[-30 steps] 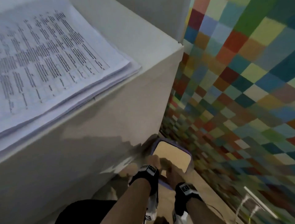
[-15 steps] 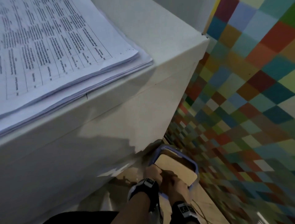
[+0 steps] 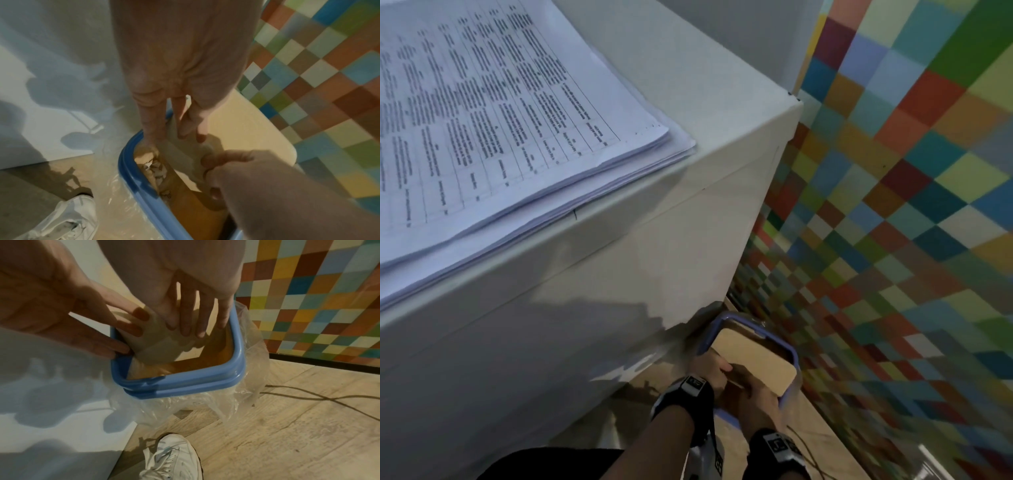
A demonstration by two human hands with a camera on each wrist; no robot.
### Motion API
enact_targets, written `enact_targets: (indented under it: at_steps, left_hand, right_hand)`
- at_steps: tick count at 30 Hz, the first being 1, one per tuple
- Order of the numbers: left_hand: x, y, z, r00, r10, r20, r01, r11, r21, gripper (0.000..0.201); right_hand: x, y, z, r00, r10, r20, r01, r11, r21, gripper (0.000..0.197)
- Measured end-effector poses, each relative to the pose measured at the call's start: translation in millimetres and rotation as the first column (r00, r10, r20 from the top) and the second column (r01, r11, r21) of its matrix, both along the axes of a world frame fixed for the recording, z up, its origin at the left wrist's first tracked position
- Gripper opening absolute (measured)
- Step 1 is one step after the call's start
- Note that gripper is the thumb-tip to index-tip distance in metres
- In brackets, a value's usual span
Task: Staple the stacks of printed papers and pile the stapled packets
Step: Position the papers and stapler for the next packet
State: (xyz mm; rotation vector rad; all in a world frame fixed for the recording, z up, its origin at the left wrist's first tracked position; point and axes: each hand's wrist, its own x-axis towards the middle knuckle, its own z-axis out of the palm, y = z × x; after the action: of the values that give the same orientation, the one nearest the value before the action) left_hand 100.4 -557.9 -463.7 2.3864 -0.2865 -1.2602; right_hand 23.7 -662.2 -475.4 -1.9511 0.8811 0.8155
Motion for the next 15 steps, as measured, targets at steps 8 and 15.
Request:
enact_targets:
  at_steps: [8, 15]
  left_hand:
    - [7.5, 7.1, 131.0, 0.972, -0.107, 0.209, 0.115, 0.993, -0.025, 0.027]
    - [-33.6, 78.3, 344.2, 0.817, 0.008, 0.577, 0.224, 0.917, -0.331, 0.026]
  right_hand:
    - [13.7, 3.5, 60.7, 0.988, 0.122, 0.091, -0.11, 0.986, -0.122, 0.021]
    - [34.6, 26.8, 242.0, 0.66, -0.299, 0.689, 0.46, 0.886, -0.056, 0.035]
